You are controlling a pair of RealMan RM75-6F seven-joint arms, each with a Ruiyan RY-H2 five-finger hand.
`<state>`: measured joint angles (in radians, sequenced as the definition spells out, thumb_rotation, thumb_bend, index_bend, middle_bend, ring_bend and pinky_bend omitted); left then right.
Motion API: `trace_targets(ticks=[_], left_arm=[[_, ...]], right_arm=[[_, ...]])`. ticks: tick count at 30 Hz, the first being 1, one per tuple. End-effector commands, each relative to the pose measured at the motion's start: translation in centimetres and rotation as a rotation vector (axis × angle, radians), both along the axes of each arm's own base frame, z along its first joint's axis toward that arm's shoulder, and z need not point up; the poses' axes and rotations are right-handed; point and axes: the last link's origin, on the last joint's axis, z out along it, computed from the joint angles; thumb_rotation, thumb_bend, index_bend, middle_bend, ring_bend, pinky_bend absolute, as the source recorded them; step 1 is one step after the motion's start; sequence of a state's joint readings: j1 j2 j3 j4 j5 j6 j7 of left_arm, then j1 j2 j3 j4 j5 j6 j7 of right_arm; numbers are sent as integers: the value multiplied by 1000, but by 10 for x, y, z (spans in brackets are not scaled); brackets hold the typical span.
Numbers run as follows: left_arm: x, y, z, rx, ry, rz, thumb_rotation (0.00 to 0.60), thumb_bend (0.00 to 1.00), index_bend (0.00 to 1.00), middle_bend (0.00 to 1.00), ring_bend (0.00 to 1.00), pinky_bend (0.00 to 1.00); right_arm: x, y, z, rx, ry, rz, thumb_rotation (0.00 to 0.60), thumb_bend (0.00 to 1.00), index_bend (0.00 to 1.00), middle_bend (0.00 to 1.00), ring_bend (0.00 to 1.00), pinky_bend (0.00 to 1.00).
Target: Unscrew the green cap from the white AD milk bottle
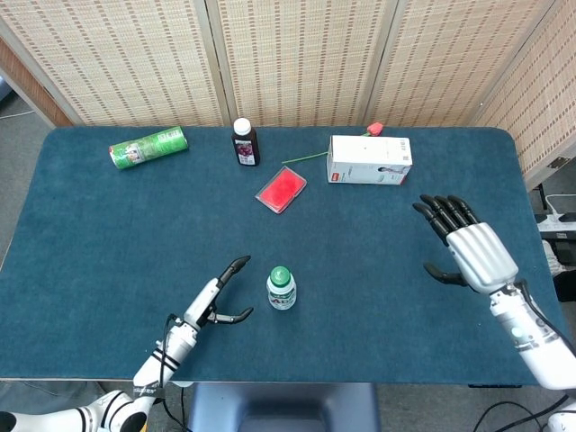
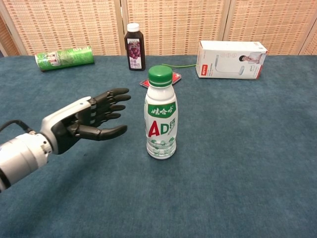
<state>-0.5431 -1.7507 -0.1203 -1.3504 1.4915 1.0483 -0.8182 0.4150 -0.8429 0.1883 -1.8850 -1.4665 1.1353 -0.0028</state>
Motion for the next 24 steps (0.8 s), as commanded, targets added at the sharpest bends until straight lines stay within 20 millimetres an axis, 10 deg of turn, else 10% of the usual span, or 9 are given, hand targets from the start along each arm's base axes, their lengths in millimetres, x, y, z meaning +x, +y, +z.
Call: trace_targets(ticks=[1,24], left_arm=[[10,5,-6,0,-21,15,600,300,0,0,0,0],[67,16,-45,-84,-42,-45,600,300,89,0,0,0]], right_arm=[[1,-4,-2,9,2,-8,600,165,0,0,0,0],[-16,-18,10,12,-29,-81,600,165,0,0,0,0]])
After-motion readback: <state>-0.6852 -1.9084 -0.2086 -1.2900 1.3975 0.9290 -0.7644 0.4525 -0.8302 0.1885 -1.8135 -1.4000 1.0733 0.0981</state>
